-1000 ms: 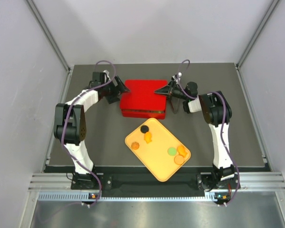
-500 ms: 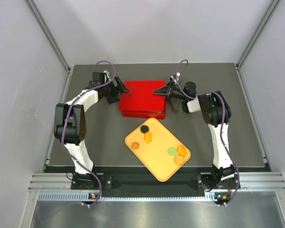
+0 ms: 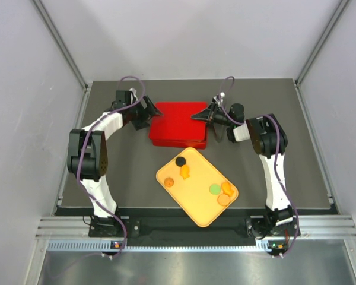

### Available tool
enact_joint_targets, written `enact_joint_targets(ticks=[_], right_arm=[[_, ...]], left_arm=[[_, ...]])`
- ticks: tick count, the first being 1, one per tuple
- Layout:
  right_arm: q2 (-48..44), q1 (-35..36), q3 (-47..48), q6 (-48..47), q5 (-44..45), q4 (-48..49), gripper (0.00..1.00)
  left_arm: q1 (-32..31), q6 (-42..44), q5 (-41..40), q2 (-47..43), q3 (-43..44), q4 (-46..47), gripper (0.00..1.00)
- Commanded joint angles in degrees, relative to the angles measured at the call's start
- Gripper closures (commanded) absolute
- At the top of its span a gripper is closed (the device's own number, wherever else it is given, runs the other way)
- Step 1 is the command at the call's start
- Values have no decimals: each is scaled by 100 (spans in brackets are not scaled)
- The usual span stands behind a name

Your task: Pack the cookies

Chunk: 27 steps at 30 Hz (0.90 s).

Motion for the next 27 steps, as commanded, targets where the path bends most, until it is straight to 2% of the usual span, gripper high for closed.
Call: enact_joint_targets(ticks=[1, 14, 27], right_arm=[[17, 47, 76, -190, 83, 165, 89], [-27, -85, -188, -137, 101, 367, 78], [-203, -348, -601, -85, 57, 657, 75]], left_arm=[[9, 141, -82, 93, 137, -35, 2], [-61, 185, -188, 234, 208, -158, 4], [-131, 246, -294, 331, 322, -282, 4]])
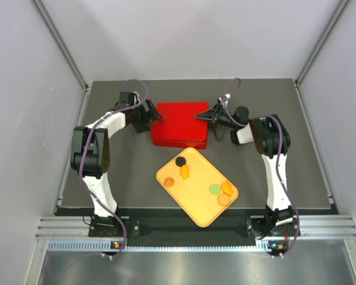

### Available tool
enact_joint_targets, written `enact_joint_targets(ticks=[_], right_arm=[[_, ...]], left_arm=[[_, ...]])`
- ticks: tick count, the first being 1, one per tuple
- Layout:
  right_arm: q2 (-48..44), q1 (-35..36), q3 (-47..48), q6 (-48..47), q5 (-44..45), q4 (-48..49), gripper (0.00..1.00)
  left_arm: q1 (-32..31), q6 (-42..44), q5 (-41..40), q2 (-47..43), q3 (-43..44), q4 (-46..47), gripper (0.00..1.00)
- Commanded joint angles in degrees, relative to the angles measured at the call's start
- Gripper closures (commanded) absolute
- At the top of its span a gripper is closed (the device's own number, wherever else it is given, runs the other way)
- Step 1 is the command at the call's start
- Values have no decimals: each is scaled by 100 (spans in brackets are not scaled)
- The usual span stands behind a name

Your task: Pack the cookies

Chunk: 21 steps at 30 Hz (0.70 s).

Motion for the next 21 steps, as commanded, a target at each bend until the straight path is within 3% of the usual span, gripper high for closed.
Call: enact_joint_targets(ticks=[1, 21], right_arm=[[-118, -189, -243, -209, -96, 228, 75], [-320, -795, -1113, -165, -122, 739, 71]], left_arm=[[-35, 111, -99, 64, 226, -26, 4], [-167, 137, -196, 99, 314, -123, 5]])
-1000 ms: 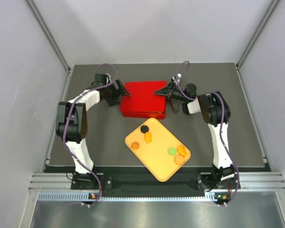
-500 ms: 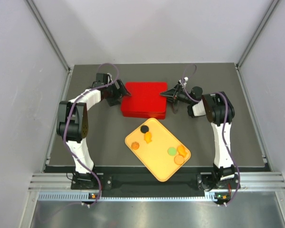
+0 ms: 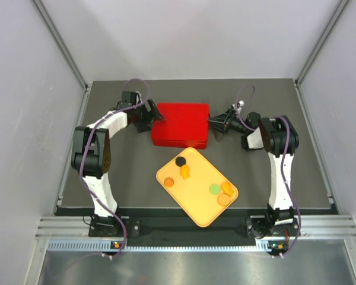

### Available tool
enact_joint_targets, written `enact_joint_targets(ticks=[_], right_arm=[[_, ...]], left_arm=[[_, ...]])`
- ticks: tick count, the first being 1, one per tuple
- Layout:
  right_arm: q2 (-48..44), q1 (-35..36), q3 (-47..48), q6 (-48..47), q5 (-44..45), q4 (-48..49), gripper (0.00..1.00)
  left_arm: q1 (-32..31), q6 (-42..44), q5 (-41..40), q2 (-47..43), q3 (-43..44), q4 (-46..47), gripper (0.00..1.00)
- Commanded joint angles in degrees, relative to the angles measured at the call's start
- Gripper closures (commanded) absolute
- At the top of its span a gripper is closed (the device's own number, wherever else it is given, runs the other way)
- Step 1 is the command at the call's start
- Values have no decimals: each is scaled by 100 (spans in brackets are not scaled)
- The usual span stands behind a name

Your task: Pack the cookies

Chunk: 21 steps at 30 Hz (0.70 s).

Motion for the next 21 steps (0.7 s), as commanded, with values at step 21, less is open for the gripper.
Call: enact_joint_targets(ticks=[21], right_arm=[[-2011, -13, -244, -4033, 771, -4260, 38]], left_arm=[[-214, 361, -346, 203, 525, -384, 5]])
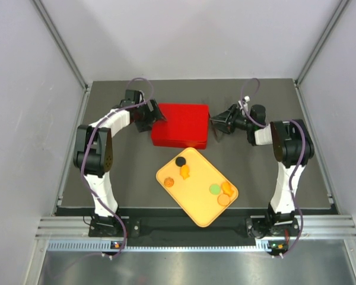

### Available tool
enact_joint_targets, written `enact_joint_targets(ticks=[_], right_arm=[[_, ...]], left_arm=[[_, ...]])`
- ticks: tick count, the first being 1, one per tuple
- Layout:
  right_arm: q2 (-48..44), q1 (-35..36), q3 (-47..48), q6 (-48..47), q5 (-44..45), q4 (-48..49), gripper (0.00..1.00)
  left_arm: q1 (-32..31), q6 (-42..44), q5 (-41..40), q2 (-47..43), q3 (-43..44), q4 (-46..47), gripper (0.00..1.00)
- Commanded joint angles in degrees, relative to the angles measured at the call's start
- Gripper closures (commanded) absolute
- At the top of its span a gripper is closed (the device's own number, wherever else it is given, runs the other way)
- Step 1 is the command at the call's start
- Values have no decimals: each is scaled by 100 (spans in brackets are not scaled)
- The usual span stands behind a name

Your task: Pack the cookies

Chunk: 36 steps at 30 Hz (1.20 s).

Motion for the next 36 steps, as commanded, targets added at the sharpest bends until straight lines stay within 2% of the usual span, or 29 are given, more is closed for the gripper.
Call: enact_joint_targets(ticks=[1, 3, 11, 15, 16, 18, 20, 24, 26, 30, 36], right_arm=[[-581, 199, 410, -1737, 498, -2051, 37], [-651, 375, 665, -2325, 867, -2963, 36], [-678, 832, 999, -2768, 1395, -3636, 34], [-634, 947, 1017, -2839, 1571, -3778, 49], [-625, 947, 1000, -2839, 1580, -3778, 57], [-678, 982, 938, -2856, 1598, -3769, 63], [-731, 1052, 877, -2909, 1659, -3769, 65], [-714, 1114, 867, -2900, 1677, -3769, 60], [-678, 1149, 903, -2909, 1659, -3786, 61], [-573, 1211, 964, -2926, 1747, -3935, 67], [-634, 1421, 842, -2979, 1905, -4006, 81]], left_arm=[[-63, 184, -143, 104, 293, -109, 5], [-81, 202, -160, 131, 337, -179, 5], [-177, 307, -292, 184, 531, -382, 5], [-213, 299, -301, 210, 540, -426, 5], [-221, 299, -318, 210, 522, -426, 5], [-265, 325, -362, 219, 513, -452, 5], [-300, 316, -389, 210, 505, -461, 5], [-362, 334, -468, 236, 566, -540, 5], [-406, 378, -556, 332, 741, -680, 5], [-432, 396, -846, 605, 1093, -1225, 5], [-432, 308, -1004, 737, 979, -1243, 5]])
